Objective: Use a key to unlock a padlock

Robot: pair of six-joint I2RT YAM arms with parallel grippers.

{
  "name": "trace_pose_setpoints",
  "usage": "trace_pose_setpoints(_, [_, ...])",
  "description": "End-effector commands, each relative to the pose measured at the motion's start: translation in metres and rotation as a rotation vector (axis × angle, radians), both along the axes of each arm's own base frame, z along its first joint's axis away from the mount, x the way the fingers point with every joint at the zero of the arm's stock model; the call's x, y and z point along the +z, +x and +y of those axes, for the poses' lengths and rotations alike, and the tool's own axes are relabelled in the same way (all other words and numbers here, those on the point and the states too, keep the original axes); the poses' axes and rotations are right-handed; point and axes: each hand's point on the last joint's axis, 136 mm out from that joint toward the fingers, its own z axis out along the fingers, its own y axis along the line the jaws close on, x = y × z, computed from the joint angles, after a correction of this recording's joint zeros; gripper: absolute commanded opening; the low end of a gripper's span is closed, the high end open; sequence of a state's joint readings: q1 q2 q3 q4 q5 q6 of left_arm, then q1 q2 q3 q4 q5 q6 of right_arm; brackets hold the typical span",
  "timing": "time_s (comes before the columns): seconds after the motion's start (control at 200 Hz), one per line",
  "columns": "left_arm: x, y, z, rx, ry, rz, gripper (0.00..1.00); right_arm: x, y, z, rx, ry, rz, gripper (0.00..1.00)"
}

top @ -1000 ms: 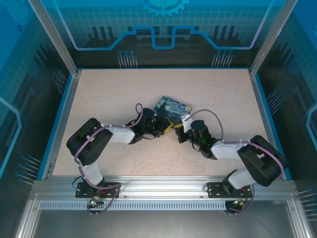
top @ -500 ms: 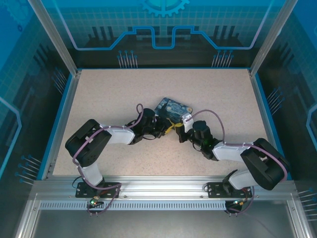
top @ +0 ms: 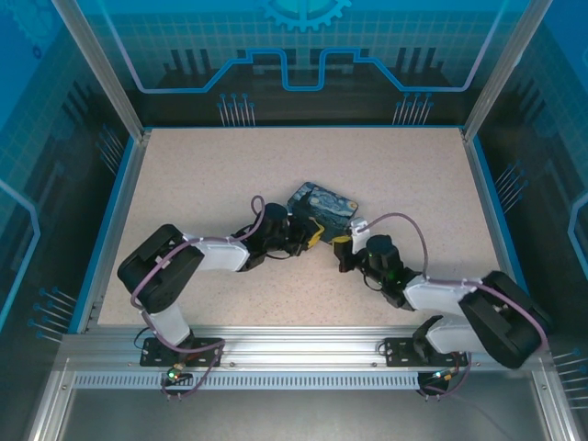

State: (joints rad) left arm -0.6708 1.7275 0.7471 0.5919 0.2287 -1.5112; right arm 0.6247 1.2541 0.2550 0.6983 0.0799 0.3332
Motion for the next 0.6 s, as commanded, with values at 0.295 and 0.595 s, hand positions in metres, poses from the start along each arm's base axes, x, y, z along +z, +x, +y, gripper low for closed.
trace_pose_setpoints(0.295, [0.042, 0.016, -0.007, 0.109, -0.143, -0.042, 0.00, 0.055, 0.013, -0.023, -0.154, 0.222, -0.089, 0.00])
trace_pose_setpoints(0.595, [0.044, 0.016, -0.011, 0.120, -0.175, -0.030, 0.00, 0.050, 0.026, 0.001, -0.105, 0.297, -0.053, 0.00])
